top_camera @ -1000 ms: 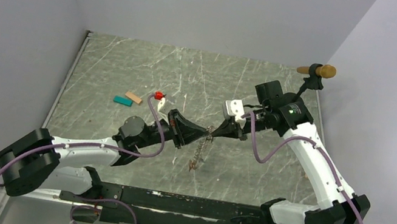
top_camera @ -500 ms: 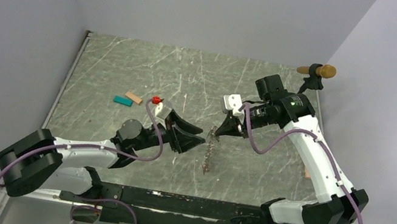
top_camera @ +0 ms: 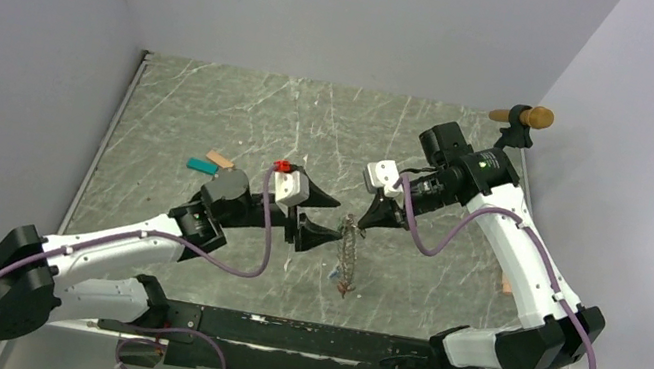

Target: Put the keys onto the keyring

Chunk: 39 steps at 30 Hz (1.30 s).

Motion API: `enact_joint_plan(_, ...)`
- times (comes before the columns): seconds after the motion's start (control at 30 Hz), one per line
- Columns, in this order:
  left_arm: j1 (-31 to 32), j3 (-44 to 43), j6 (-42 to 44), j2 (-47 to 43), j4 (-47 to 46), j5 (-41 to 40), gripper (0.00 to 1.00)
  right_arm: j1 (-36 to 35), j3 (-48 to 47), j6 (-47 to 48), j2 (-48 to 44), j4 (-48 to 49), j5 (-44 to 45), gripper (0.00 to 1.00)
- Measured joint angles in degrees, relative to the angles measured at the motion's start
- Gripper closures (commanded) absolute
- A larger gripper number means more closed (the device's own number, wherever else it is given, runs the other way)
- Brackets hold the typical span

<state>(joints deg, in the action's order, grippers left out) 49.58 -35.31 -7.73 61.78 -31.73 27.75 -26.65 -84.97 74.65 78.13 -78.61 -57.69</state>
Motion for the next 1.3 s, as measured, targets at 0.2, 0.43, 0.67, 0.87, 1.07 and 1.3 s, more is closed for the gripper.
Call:
enact_joint_plan(0.2,0.22,-2.1,8.66,1.84,6.4,1.36,0.44,0.0,-0.15,1.11,0.11,-1.14,-0.02,1.0)
enact_joint_plan(0.43,0.22,-4.72,11.13,5.18,8.46,4.24,0.53,0.0,-0.15,1.77,0.22,-1.2,-0.02,1.0)
enact_joint_plan(0.67,0.48,-5.01,9.84,6.25,6.32,6.45,0.55,0.0,-0.15,1.79,0.22,-1.14,-0.02,1.0)
enact_joint_plan(0.87,0.92,-5.18,7.87,6.95,4.85,7.06,0.62,0.0,-0.15,1.79,0.22,-1.14,-0.02,1.0)
enact_joint_plan(1.07,1.42,-6.45,5.95,8.35,4.57,6.95,0.72,0.0,-0.15,1.79,0.22,-1.14,-0.02,1.0)
enact_joint_plan(1.3,1.73,-6.84,4.98,8.63,4.59,6.91,0.92,0.0,-0.15,1.79,0.22,-1.16,-0.02,1.0)
